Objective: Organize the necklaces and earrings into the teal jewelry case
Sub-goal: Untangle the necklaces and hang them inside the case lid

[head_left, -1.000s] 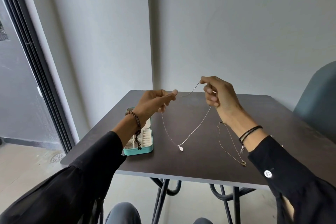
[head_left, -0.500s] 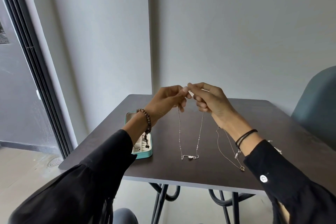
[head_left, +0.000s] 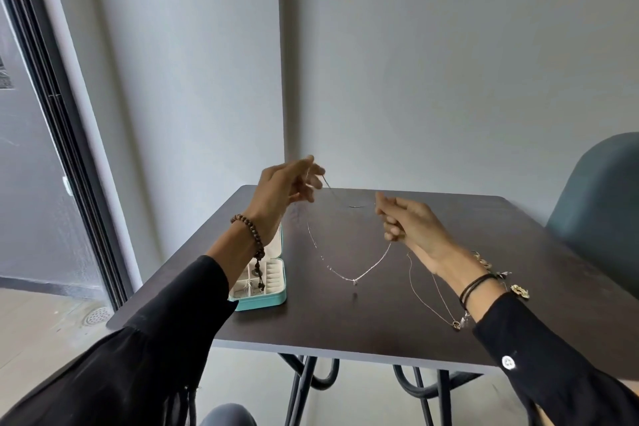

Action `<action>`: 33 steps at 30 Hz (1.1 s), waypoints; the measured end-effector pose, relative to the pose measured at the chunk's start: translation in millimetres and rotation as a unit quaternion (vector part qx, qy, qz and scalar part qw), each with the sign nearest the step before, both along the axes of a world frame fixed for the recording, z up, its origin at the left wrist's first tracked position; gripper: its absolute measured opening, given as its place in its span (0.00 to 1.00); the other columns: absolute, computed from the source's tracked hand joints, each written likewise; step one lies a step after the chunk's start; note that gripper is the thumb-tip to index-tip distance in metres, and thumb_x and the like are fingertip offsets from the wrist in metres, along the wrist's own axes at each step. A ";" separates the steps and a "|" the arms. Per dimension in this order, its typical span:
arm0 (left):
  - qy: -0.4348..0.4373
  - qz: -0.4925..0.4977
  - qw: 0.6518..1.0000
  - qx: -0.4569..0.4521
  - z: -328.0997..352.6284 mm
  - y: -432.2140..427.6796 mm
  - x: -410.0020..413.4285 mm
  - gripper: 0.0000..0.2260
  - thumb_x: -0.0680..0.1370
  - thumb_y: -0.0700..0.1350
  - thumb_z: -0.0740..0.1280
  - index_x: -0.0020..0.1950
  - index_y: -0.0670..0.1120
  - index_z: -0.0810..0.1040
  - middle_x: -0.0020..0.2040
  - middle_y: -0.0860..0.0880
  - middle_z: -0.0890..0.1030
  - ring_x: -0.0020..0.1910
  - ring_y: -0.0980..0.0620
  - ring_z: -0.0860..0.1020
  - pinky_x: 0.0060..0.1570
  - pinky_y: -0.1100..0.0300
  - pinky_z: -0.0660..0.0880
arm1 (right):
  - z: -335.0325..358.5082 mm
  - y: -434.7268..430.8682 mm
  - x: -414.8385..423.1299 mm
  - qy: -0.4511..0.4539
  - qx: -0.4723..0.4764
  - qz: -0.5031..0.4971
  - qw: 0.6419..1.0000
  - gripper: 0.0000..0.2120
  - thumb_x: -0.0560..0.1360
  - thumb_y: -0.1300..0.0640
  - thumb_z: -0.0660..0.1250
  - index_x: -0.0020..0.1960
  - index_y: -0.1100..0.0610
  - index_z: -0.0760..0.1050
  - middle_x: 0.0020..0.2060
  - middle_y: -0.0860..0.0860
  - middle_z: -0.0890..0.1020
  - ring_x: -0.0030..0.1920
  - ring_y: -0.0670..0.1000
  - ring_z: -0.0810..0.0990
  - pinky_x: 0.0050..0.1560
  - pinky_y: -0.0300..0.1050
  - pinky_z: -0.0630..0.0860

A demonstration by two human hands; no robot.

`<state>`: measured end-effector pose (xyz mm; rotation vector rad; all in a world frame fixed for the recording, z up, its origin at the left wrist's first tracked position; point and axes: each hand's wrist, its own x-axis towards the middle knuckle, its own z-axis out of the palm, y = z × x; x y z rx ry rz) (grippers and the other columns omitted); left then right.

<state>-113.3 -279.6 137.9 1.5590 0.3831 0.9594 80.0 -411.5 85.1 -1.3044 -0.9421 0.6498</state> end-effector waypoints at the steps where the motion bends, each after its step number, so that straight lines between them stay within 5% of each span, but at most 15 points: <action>1: 0.033 -0.002 0.999 0.006 -2.0 -1.2 -0.4 0.15 0.81 0.50 0.66 0.42 0.41 0.82 0.36 0.46 0.79 0.32 0.48 0.74 0.42 0.56 0.72 | 5.6 -0.6 -2.3 -0.006 0.010 -0.001 1.000 0.16 0.77 0.44 0.70 0.44 0.57 0.78 0.31 0.47 0.65 0.29 0.47 0.62 0.34 0.40 0.66; 7: 0.213 -0.047 0.973 0.082 -8.9 -14.7 3.4 0.24 0.79 0.63 0.62 0.49 0.42 0.84 0.34 0.45 0.80 0.31 0.48 0.73 0.37 0.61 0.73 | 40.6 -0.3 -18.9 -0.045 0.046 0.016 0.998 0.15 0.78 0.43 0.70 0.44 0.56 0.78 0.31 0.47 0.62 0.29 0.47 0.56 0.29 0.40 0.53; 13: 0.255 -0.102 0.956 0.100 -5.5 -24.4 11.4 0.30 0.80 0.68 0.54 0.52 0.46 0.85 0.38 0.45 0.84 0.34 0.47 0.77 0.45 0.58 0.75 | 56.7 2.2 -28.8 -0.038 0.059 0.031 0.997 0.13 0.78 0.46 0.70 0.45 0.56 0.79 0.30 0.47 0.64 0.28 0.47 0.56 0.29 0.40 0.51; 18: 0.214 -0.107 0.963 0.124 -5.2 -26.2 11.0 0.20 0.80 0.60 0.64 0.43 0.44 0.80 0.42 0.50 0.83 0.35 0.50 0.79 0.49 0.60 0.71 | 63.5 2.2 -30.7 -0.040 0.048 0.028 0.998 0.16 0.77 0.44 0.71 0.45 0.57 0.77 0.29 0.47 0.64 0.29 0.47 0.56 0.32 0.44 0.51; 28: 0.077 -0.051 0.993 0.076 1.3 -23.1 11.3 0.16 0.81 0.54 0.64 0.54 0.42 0.82 0.42 0.50 0.84 0.39 0.50 0.82 0.53 0.57 0.74 | 55.1 -7.3 -19.0 -0.011 -0.008 0.038 0.999 0.19 0.74 0.42 0.74 0.35 0.52 0.71 0.30 0.48 0.67 0.30 0.49 0.62 0.31 0.40 0.60; 33: 0.057 -0.036 0.995 0.076 3.3 -26.9 14.3 0.15 0.81 0.52 0.65 0.55 0.43 0.83 0.43 0.50 0.85 0.39 0.51 0.82 0.50 0.60 0.73 | 53.3 -13.4 -12.2 0.045 0.027 0.069 0.996 0.13 0.76 0.47 0.73 0.42 0.55 0.75 0.31 0.48 0.68 0.29 0.48 0.62 0.30 0.40 0.58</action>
